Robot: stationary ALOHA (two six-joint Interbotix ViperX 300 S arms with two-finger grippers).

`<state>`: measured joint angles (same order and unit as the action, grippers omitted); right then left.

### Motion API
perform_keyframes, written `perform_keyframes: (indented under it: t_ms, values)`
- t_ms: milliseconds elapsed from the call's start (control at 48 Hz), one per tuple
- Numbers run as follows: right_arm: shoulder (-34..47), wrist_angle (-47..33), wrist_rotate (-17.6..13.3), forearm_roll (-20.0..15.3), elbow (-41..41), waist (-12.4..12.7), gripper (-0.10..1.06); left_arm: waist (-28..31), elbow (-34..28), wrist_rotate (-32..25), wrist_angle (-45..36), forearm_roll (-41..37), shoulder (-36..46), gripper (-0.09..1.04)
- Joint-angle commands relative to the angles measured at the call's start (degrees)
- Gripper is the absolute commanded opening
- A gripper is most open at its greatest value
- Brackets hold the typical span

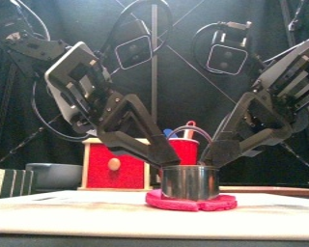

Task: Get the cutter from the drawer then cut the dough then place the extra dough in the bowl
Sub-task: Cut the dough

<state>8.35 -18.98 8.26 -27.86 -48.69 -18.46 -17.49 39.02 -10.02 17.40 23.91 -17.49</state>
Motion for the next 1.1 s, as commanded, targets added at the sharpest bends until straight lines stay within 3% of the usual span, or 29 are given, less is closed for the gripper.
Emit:
perform_keyframes:
  t_ms: [21, 396, 833, 1104]
  values:
    - [1.41, 1.23, -0.26, 0.62, 0.18, 1.41, 0.51, 0.44, 0.97, 0.26, 0.53, 0.00, -0.35, 0.39]
    - [1.05, 1.93, -0.26, 1.93, 0.97, 2.55, 0.51, 1.49, 0.79, 0.18, 5.27, -1.32, -0.09, 0.42]
    - [0.88, 4.48, -0.35, 2.90, 2.64, 2.72, 0.51, 1.93, 0.62, 0.18, 7.38, -1.23, 0.97, 0.69]
    - [0.62, 4.48, -0.26, 3.96, 2.72, 3.25, 0.51, 2.02, 0.88, 0.09, 9.40, -1.32, 1.49, 0.73]
